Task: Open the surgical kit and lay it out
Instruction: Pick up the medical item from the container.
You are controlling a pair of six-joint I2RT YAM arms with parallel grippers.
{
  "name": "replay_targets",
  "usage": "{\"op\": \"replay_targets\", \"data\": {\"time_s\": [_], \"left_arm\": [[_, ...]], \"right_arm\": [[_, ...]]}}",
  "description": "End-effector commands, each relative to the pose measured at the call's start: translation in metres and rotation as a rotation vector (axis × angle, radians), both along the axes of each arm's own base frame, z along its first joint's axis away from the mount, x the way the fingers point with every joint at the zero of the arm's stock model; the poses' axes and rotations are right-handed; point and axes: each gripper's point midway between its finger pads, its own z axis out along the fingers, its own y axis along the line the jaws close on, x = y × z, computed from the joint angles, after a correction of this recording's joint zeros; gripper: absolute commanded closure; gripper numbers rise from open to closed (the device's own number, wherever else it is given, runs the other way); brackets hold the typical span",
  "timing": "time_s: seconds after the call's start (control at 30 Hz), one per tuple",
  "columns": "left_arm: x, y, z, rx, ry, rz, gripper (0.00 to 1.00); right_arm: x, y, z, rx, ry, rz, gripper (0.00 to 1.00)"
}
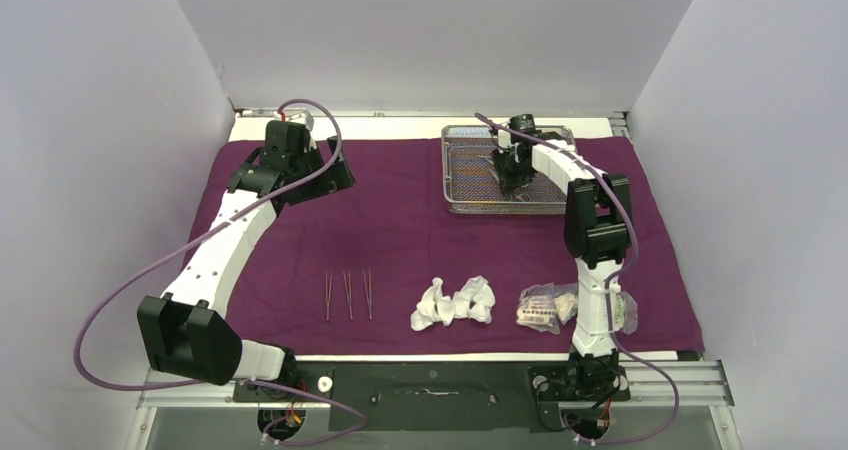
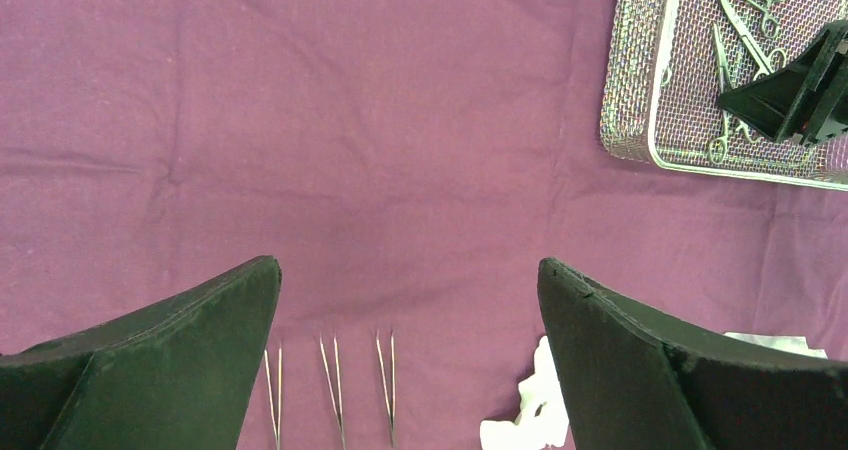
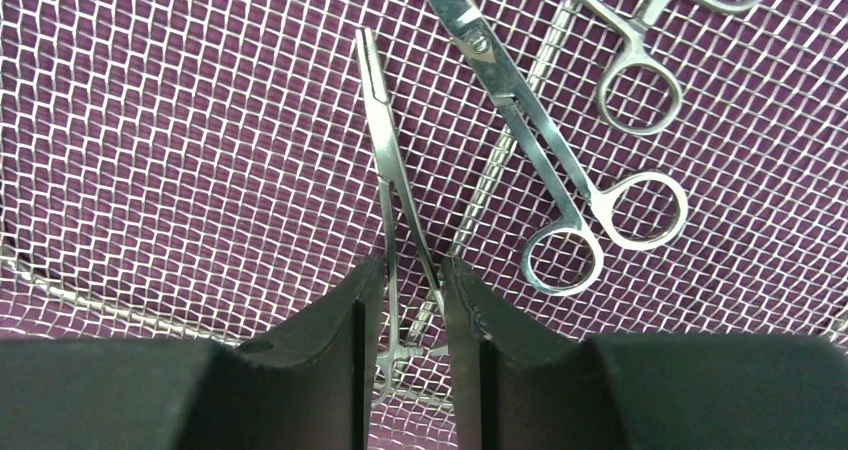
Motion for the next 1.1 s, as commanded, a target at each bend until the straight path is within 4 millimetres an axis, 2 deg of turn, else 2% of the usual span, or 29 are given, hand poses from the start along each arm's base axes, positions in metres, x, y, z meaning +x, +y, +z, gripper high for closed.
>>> {"op": "replay_targets", "data": {"time_s": [0.0, 0.13, 0.23, 0.4, 0.53, 0.63, 0.73, 0.93, 1.07], "left_arm": [[0.007, 0.000, 0.003, -0.019, -0.029, -0.008, 0.01], [0.006, 0.002, 0.002, -0.026, -0.027, -0.010, 0.01], [0.005, 0.002, 0.002, -0.031, -0.028, -0.010, 0.01], [0.005, 0.001, 0.001, -0.043, -0.028, -0.013, 0.01], [0.005, -0.003, 0.001, -0.062, -0.033, -0.021, 0.00], [0.008, -0.006, 0.002, -0.078, -0.040, -0.028, 0.00], [0.011, -0.012, 0.001, -0.101, -0.039, -0.042, 0.00], [0.021, -0.036, 0.005, -0.178, -0.048, -0.115, 0.00], [0.030, -0.067, 0.009, -0.264, -0.058, -0.194, 0.00]], "right_arm": [[-0.001, 0.000, -0.004, -0.010, 0.032, 0.024, 0.78], [0.000, 0.002, -0.001, -0.005, 0.037, 0.039, 0.89], [0.007, 0.000, 0.009, -0.027, -0.002, 0.021, 0.94], [0.023, -0.001, 0.042, -0.029, -0.125, -0.010, 0.95], [0.032, 0.001, 0.078, -0.004, -0.225, -0.018, 0.95], [0.036, 0.002, 0.097, 0.016, -0.286, -0.028, 0.95], [0.039, 0.003, 0.107, 0.033, -0.321, -0.041, 0.95], [0.043, 0.006, 0.128, 0.095, -0.400, -0.106, 0.95], [0.043, 0.014, 0.147, 0.188, -0.418, -0.178, 0.95]]}}
